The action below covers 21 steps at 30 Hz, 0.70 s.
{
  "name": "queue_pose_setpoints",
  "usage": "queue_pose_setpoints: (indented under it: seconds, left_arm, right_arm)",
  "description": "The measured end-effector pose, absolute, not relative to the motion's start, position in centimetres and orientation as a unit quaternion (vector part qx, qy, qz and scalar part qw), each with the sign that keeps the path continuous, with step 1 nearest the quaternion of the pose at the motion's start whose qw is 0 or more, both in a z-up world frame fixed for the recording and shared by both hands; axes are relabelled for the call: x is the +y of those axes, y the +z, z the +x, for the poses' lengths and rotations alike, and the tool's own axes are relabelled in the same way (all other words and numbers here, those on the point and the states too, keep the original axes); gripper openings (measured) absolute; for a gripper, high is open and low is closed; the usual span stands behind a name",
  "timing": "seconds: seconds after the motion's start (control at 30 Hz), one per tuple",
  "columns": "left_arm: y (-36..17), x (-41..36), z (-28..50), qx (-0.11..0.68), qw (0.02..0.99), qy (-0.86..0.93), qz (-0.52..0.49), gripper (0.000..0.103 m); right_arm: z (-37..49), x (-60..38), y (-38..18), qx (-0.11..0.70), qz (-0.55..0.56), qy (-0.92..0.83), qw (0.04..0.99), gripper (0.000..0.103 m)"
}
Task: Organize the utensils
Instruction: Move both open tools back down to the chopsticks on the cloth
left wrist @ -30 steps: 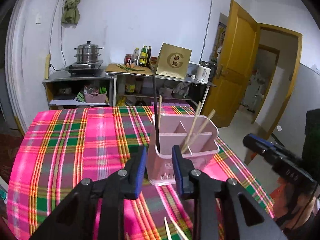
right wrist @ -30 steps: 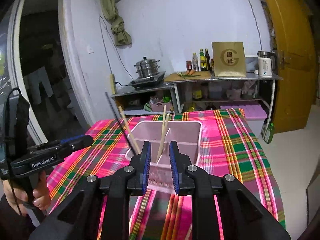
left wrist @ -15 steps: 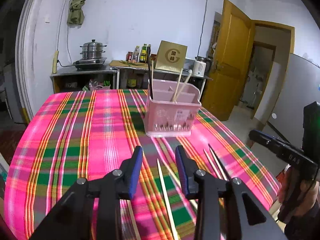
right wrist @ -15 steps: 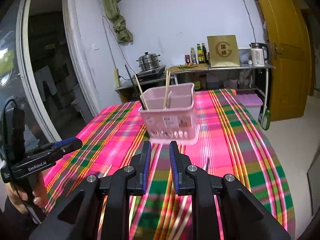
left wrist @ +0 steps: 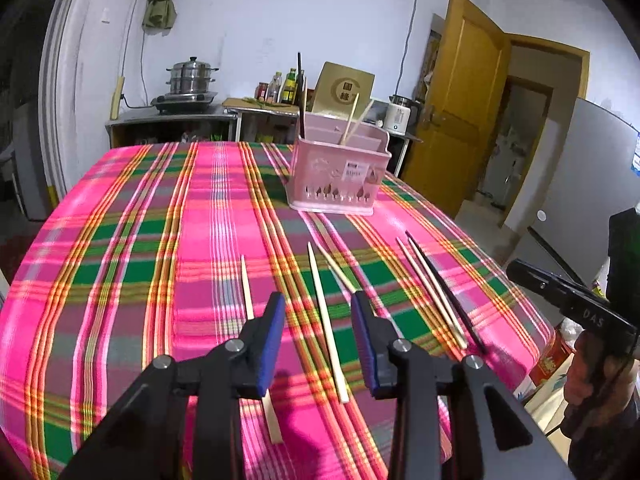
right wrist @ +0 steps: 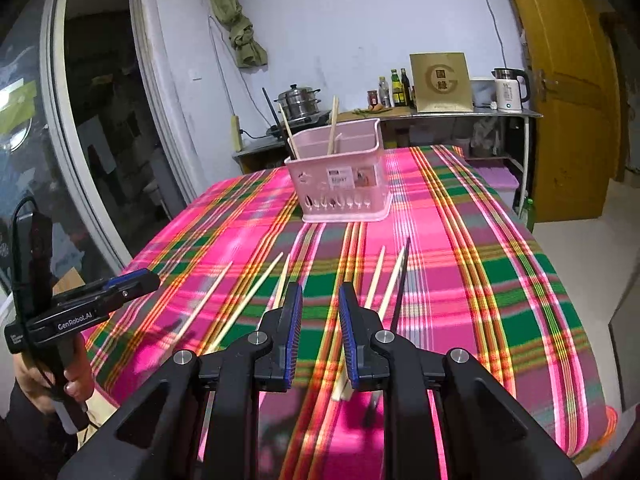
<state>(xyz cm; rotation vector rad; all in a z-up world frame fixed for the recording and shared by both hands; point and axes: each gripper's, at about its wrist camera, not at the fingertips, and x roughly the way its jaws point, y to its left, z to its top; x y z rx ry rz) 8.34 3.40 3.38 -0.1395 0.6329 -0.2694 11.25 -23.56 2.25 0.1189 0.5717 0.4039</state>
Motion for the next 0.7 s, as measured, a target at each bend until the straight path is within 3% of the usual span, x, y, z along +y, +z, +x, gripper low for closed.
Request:
queue_pose_setpoints:
  seconds: [0.7]
  left_arm:
    - [1.5, 0.9, 12.6, 0.356, 0.924, -0.135, -0.041, 0.036]
  right_arm:
    - [15.2, -24.4, -0.3, 0.322, 0.04, 0.154, 0.933, 0.019]
